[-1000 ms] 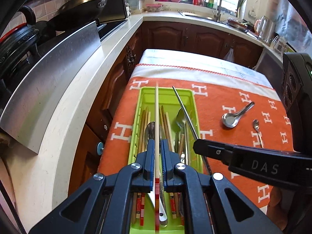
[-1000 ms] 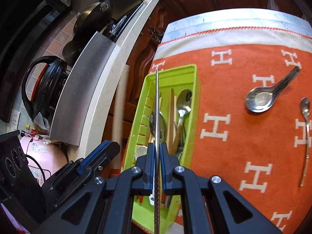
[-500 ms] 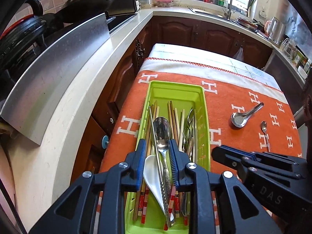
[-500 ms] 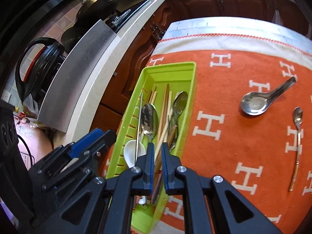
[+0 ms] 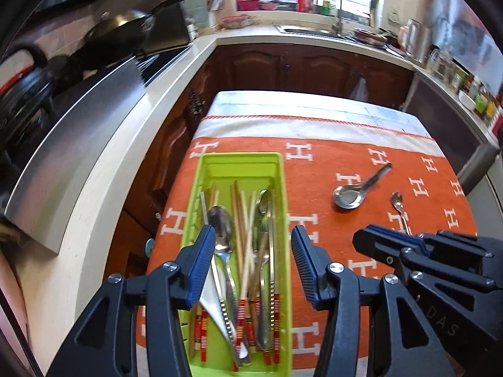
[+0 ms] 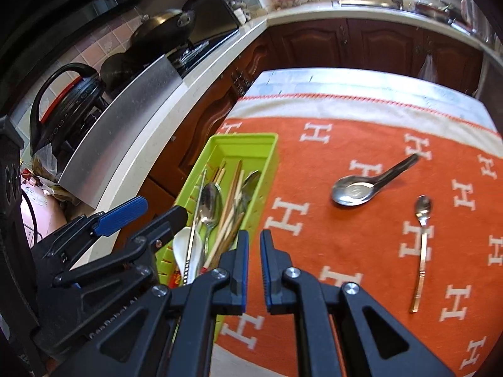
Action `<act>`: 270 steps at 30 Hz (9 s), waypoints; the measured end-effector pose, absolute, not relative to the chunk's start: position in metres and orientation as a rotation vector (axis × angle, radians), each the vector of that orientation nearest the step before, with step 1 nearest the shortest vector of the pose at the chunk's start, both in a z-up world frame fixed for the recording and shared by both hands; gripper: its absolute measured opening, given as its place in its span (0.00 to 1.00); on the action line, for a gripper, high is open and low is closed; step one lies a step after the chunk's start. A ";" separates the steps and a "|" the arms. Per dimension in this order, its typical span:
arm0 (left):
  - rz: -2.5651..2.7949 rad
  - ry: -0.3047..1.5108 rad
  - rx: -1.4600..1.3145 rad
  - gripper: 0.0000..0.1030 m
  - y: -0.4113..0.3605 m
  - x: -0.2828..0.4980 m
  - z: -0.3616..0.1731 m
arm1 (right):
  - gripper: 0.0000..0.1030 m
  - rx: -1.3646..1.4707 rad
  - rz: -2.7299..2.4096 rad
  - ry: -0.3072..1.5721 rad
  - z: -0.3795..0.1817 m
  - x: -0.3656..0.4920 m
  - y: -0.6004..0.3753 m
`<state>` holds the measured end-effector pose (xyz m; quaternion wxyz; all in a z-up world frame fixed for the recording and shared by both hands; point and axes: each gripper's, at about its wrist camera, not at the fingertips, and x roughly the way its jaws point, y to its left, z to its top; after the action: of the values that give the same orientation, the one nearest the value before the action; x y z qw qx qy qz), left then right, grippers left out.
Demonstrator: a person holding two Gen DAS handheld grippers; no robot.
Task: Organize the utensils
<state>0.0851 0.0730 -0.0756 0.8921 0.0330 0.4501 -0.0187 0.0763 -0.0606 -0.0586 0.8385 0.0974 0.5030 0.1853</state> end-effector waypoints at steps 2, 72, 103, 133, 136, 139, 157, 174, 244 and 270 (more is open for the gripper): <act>-0.057 0.937 0.090 0.47 0.062 0.086 -0.076 | 0.09 0.202 0.378 1.048 -0.055 0.073 -0.069; -0.499 1.142 0.291 0.09 -0.082 0.214 -0.191 | 0.03 0.193 0.244 1.070 -0.163 0.128 -0.202; 0.139 0.993 -0.138 0.03 0.109 0.073 -0.102 | 0.01 0.485 0.405 1.125 -0.083 0.116 -0.113; 0.238 1.019 -0.112 0.38 0.128 0.074 -0.117 | 0.02 0.307 0.414 1.202 -0.113 0.140 -0.035; 0.243 1.005 -0.122 0.39 0.133 0.074 -0.112 | 0.03 0.281 0.429 1.194 -0.109 0.132 -0.036; 0.257 0.985 -0.112 0.43 0.135 0.073 -0.106 | 0.03 0.264 0.443 1.186 -0.106 0.123 -0.036; 0.237 0.908 -0.153 0.62 0.136 0.056 -0.068 | 0.02 0.217 0.470 1.114 -0.071 0.084 -0.045; 0.100 0.890 -0.030 0.97 0.055 0.048 -0.039 | 0.23 0.158 0.366 0.961 -0.020 0.044 -0.102; -0.055 0.862 0.053 0.99 -0.033 0.038 -0.006 | 0.38 0.165 0.108 0.858 0.024 -0.009 -0.193; -0.052 0.872 0.045 0.99 -0.032 0.038 -0.009 | 0.38 0.162 0.116 0.866 0.021 -0.009 -0.190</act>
<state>0.0377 -0.0320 -0.0090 0.9060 0.0216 0.4221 -0.0252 -0.0089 -0.1905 0.0211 0.9028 0.0785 0.4191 0.0559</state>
